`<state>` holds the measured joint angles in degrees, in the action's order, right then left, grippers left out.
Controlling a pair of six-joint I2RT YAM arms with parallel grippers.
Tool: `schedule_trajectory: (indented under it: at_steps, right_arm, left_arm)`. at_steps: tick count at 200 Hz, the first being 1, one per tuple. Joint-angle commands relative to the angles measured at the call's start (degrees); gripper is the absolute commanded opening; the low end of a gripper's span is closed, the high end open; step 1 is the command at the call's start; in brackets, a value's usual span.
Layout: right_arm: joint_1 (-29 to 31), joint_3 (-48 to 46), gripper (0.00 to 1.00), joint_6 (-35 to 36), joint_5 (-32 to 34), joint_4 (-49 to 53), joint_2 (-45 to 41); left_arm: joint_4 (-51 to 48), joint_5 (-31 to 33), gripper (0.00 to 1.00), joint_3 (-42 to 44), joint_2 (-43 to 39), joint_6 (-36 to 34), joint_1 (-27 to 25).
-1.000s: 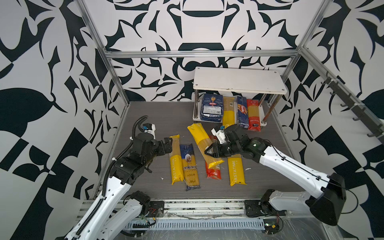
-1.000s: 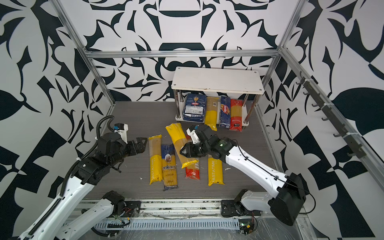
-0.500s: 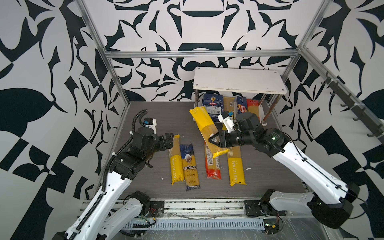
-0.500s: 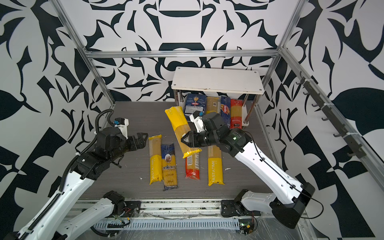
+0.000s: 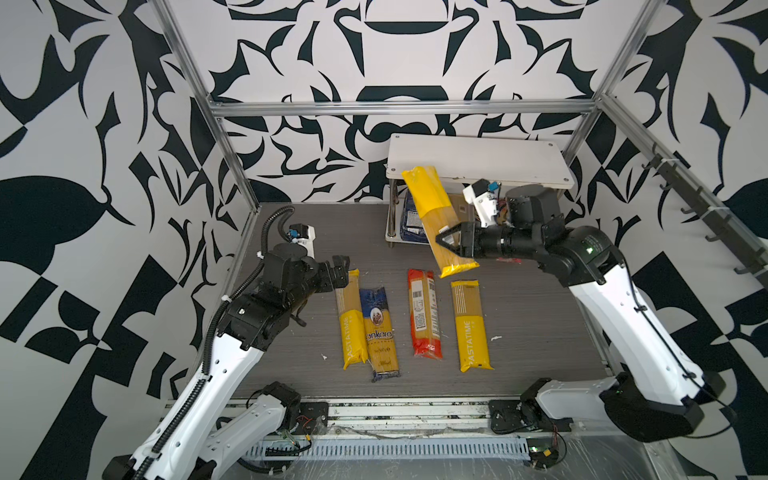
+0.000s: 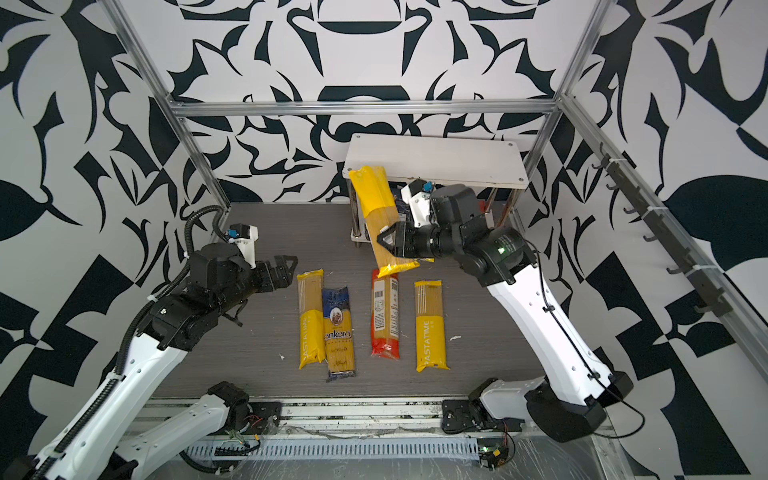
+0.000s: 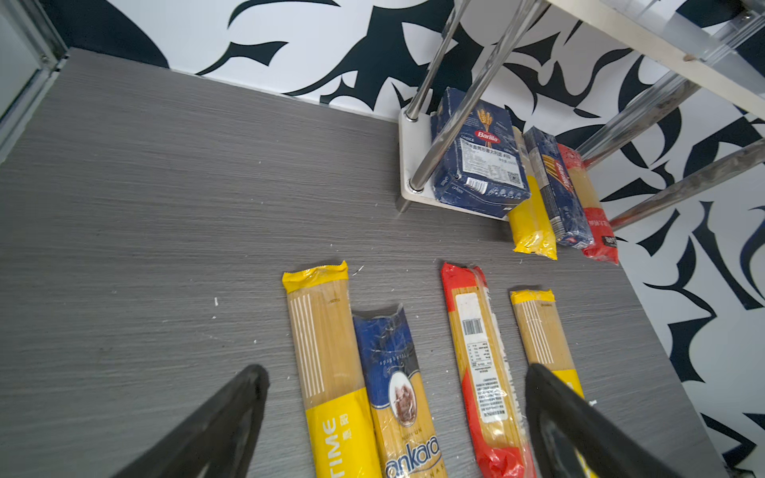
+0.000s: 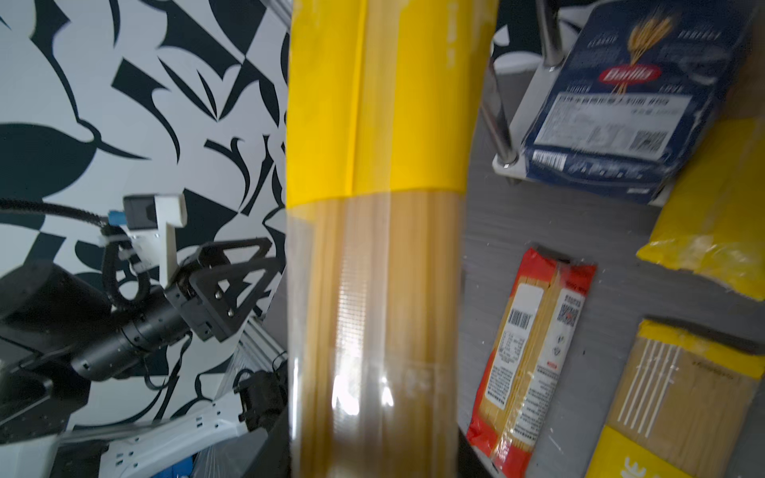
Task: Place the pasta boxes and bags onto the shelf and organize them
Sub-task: 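Carry the yellow-capped bag up toward the shelf with the right gripper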
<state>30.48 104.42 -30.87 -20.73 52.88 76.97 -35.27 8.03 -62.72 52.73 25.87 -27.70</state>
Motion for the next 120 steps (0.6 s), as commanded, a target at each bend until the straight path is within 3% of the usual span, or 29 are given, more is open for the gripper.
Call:
schedule_trajectory:
  at_steps: [1,120]
  right_arm:
    - [-4.3,9.7,0.20,4.4,-1.4,-4.9,1.4]
    - [-31.0,49.5,0.19,10.7,-5.2,9.8,28.3]
  left_arm:
    - [1.4,-3.0,0.99,-1.9,2.9,-0.2,0.2]
    - [5.7,-6.7,0.99,-7.0,13.2,-1.5,0.2]
